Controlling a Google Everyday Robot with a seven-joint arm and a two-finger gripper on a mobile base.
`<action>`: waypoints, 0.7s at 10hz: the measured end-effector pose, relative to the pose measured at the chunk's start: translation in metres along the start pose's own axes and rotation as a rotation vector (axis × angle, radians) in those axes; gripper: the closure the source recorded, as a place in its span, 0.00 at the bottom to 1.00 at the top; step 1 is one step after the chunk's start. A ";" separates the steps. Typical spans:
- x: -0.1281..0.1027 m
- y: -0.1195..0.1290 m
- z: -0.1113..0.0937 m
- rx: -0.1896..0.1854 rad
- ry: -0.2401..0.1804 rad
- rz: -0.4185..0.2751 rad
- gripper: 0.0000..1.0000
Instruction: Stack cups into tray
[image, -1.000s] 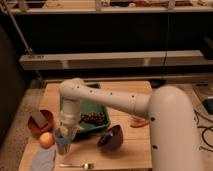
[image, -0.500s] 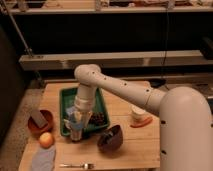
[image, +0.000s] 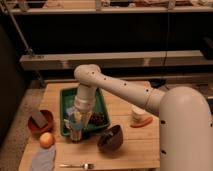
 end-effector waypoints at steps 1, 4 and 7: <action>-0.002 0.004 -0.005 -0.010 0.013 0.033 1.00; -0.022 0.025 -0.023 -0.033 0.048 0.119 1.00; -0.043 0.043 -0.044 -0.065 0.083 0.197 1.00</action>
